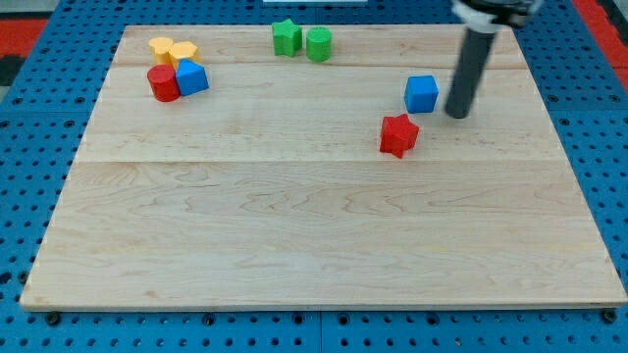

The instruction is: Push the blue cube to the blue triangle

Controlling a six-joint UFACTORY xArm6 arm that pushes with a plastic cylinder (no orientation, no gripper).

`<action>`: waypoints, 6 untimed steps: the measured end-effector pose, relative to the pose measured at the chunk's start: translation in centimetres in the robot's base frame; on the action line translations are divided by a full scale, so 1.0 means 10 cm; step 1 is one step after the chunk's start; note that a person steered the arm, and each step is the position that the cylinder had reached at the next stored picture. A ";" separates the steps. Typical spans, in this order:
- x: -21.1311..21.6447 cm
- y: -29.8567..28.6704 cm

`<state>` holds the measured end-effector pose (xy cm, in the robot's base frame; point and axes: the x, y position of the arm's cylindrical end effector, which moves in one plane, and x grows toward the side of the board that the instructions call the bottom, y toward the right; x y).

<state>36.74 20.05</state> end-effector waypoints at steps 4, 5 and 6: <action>-0.68 -1.56; -0.51 -0.73; -0.31 -1.29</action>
